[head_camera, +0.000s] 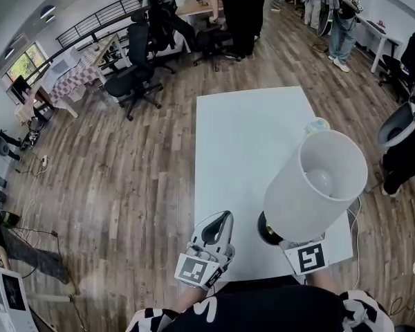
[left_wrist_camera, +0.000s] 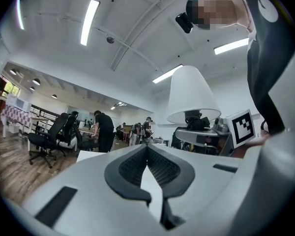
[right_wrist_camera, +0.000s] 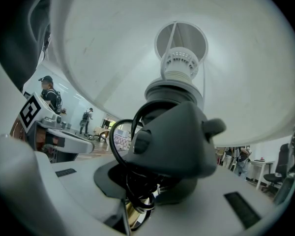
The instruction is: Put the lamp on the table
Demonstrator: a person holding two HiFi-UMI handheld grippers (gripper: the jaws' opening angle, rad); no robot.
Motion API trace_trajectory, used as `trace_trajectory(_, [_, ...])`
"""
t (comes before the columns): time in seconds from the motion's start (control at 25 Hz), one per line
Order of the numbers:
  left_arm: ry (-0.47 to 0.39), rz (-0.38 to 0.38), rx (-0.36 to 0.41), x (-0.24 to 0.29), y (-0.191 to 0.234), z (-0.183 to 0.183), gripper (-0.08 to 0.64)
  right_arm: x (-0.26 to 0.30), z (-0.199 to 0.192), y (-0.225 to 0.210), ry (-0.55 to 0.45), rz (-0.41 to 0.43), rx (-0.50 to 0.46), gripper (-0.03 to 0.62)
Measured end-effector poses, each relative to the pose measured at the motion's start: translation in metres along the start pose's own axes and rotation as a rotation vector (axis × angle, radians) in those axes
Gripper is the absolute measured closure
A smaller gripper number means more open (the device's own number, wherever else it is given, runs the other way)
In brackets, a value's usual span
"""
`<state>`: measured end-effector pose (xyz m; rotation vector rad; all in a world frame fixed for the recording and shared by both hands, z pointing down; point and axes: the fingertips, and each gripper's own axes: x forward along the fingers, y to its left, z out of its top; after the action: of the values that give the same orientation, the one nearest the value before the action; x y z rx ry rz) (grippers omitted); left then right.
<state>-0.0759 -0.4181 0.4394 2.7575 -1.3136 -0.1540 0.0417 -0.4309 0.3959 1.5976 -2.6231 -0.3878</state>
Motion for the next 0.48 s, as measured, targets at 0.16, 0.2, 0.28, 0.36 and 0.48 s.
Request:
trace_trajectory(0.16, [0.051, 0.037, 0.007, -0.012, 0.009, -0.009, 0.555, 0.02, -0.007, 0.0, 0.006, 0.026, -0.002, 0.489])
trace_trajectory(0.2, [0.06, 0.05, 0.005, -0.015, 0.013, -0.011, 0.555, 0.027, -0.01, 0.001, 0.004, 0.033, -0.002, 0.489])
trace_trajectory(0.28, [0.078, 0.076, 0.0, -0.02, 0.024, -0.015, 0.555, 0.041, -0.017, 0.003, 0.006, 0.047, 0.001, 0.489])
trace_trajectory(0.36, [0.096, 0.1, -0.007, -0.024, 0.035, -0.02, 0.555, 0.055, -0.023, 0.003, 0.006, 0.056, 0.002, 0.489])
trace_trajectory(0.48, [0.123, 0.129, -0.015, -0.031, 0.047, -0.028, 0.555, 0.073, -0.036, 0.006, 0.01, 0.069, -0.01, 0.489])
